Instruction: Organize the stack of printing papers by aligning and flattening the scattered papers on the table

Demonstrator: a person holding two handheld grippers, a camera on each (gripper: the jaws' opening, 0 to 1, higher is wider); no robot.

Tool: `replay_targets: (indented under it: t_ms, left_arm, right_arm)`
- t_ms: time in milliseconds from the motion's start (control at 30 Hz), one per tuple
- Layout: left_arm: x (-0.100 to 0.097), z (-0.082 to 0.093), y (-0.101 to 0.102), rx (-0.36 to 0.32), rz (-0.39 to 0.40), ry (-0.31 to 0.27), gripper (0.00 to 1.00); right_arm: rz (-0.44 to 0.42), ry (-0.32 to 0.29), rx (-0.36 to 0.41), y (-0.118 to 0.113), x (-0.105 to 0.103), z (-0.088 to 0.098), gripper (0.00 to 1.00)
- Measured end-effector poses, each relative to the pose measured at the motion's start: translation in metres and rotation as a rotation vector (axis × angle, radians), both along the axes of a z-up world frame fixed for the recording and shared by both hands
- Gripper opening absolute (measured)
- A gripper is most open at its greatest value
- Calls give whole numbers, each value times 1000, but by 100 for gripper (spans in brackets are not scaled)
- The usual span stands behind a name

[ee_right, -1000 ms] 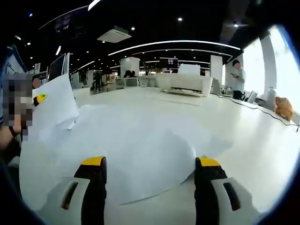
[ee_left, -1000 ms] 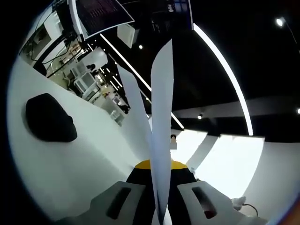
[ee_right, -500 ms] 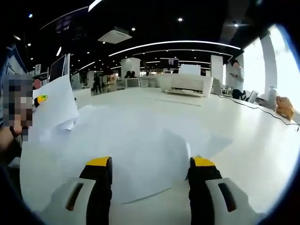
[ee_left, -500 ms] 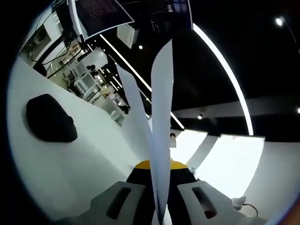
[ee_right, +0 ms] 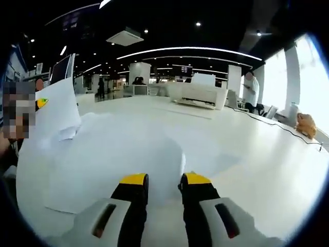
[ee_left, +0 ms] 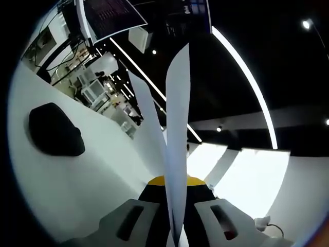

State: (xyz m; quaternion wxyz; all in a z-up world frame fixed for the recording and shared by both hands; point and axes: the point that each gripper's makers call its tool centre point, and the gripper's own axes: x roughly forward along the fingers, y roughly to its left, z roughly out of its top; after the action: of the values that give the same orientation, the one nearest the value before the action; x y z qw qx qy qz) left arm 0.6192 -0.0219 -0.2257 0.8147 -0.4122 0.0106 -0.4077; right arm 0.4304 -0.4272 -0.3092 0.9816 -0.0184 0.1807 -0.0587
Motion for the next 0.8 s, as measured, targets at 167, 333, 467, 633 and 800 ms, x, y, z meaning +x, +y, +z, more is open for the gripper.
replay_targets:
  t_ms: [167,333,467,633,800]
  left_arm:
    - [0,0,0,-1,0,1,6]
    - [0,0,0,0,0,0,6]
    - [0,0,0,0,1,0,6]
    - [0,-1,0,0,1,0,6]
    - [0,-1,0,-1,0,1,6]
  right_arm:
    - [-9,4,-4,-1,-2,0,15]
    - [-6,10,-14,-1,-3,0,7]
    - [4,-2,-14,0,-4,2,3]
    - [12,-34,15,3,-4,8,1]
    - [14,-84,53,3,-6,16,1]
